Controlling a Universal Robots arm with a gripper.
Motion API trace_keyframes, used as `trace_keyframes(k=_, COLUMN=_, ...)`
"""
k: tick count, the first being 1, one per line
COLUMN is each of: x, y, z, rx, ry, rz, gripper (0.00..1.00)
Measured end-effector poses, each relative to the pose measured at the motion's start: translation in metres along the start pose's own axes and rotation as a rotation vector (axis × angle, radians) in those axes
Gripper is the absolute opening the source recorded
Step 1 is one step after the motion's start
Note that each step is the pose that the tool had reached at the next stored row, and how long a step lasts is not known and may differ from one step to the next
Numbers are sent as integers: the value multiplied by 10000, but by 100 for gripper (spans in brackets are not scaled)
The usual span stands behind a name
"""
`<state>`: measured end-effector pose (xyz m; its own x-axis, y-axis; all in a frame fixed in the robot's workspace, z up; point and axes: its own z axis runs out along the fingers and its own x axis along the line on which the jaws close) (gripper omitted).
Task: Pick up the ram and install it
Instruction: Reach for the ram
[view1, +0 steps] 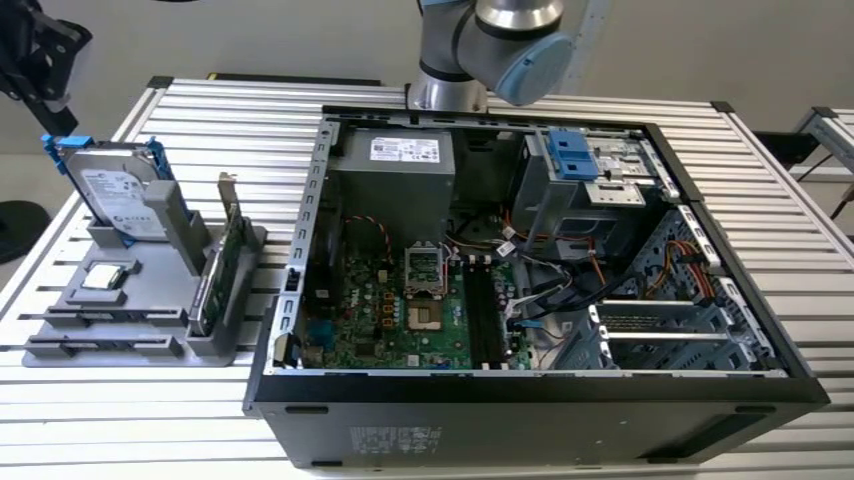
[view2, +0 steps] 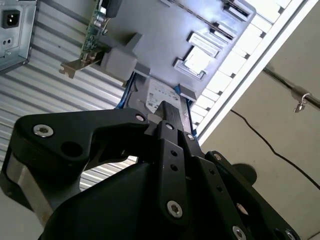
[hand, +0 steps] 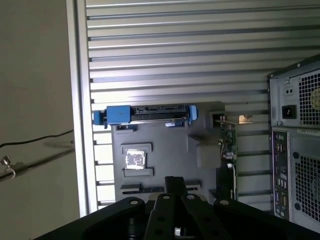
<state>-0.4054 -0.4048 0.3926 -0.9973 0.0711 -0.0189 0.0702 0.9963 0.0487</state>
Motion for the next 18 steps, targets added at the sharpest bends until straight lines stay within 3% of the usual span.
trace_keyframes(k=18, x=-10, y=-138, z=-6, rx=0, ry=-1, rz=0, gripper=0)
